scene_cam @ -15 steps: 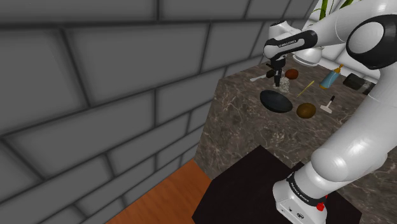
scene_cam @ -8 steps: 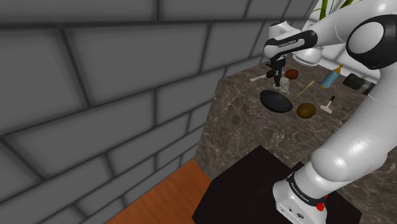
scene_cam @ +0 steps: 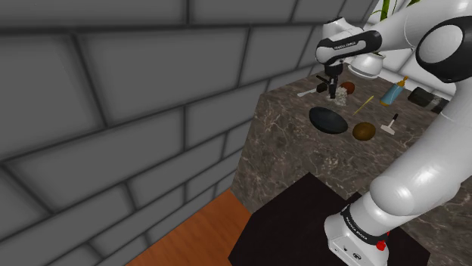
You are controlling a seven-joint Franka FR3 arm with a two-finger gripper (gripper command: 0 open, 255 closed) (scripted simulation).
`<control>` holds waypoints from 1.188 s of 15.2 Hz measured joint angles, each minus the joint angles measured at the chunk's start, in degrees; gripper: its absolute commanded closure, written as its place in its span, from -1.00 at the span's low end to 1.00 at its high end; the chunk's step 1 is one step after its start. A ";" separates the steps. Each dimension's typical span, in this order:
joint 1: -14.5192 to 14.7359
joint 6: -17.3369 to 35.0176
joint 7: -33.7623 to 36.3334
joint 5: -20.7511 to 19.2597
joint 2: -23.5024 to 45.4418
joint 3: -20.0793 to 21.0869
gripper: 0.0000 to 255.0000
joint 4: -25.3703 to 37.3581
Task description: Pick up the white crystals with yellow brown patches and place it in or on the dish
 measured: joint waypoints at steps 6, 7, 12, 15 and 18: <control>0.13 -3.52 -1.65 0.22 -1.31 0.02 1.00 2.58; 0.23 -4.22 -1.84 0.21 -1.76 0.07 1.00 2.85; 0.40 -7.62 -3.34 0.49 -2.30 0.15 1.00 6.00; 0.43 -9.50 -4.27 0.60 -2.55 0.15 1.00 7.86; 0.85 -11.22 -4.36 0.46 -3.88 0.41 1.00 8.10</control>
